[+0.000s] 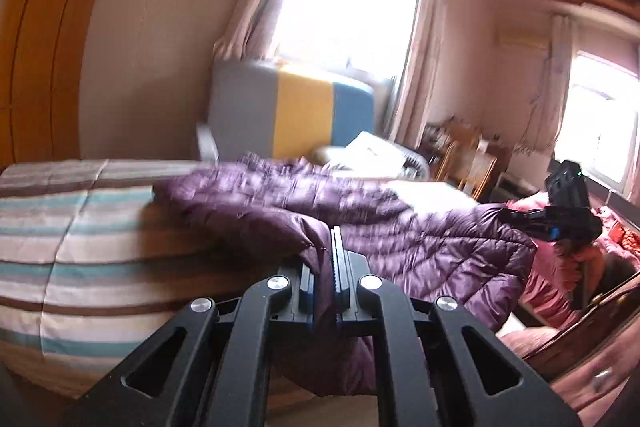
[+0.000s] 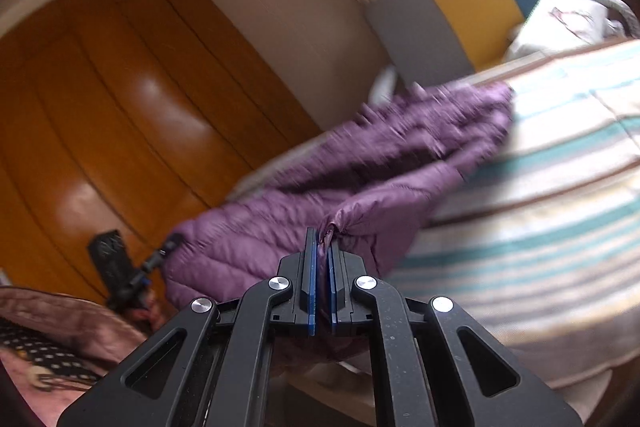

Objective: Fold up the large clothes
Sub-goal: 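Lift the jacket edge with both tools and fold it over the body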

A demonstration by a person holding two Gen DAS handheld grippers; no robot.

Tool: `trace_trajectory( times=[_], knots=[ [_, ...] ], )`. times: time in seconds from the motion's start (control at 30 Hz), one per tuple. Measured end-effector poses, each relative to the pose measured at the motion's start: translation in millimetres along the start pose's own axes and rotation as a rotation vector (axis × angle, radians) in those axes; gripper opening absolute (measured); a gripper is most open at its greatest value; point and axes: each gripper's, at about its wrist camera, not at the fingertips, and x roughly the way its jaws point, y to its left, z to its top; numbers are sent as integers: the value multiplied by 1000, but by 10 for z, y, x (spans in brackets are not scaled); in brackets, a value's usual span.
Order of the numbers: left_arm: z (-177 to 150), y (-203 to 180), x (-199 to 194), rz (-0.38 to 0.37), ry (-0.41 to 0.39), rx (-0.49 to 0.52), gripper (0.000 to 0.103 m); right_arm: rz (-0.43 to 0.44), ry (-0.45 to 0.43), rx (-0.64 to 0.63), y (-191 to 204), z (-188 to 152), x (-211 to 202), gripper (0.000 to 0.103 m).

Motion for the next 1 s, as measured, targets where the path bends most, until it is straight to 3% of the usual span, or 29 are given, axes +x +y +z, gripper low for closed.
trace_trajectory(
  times=[0.13, 0.3, 0.53, 1.0],
  knots=[
    [160, -1, -165, -26, -92, -17, 6, 105, -85, -6, 97, 167, -111, 5],
    [331, 252, -219, 12, -153, -104, 6, 78, -164, 48, -42, 440, -88, 5],
    [430, 629, 107, 98, -89, -175, 6, -1, -197, 124, -440, 820, 195, 5],
    [493, 930, 998, 220, 25, -169, 7, -121, -173, 167, -857, 1009, 648, 5]
  ],
)
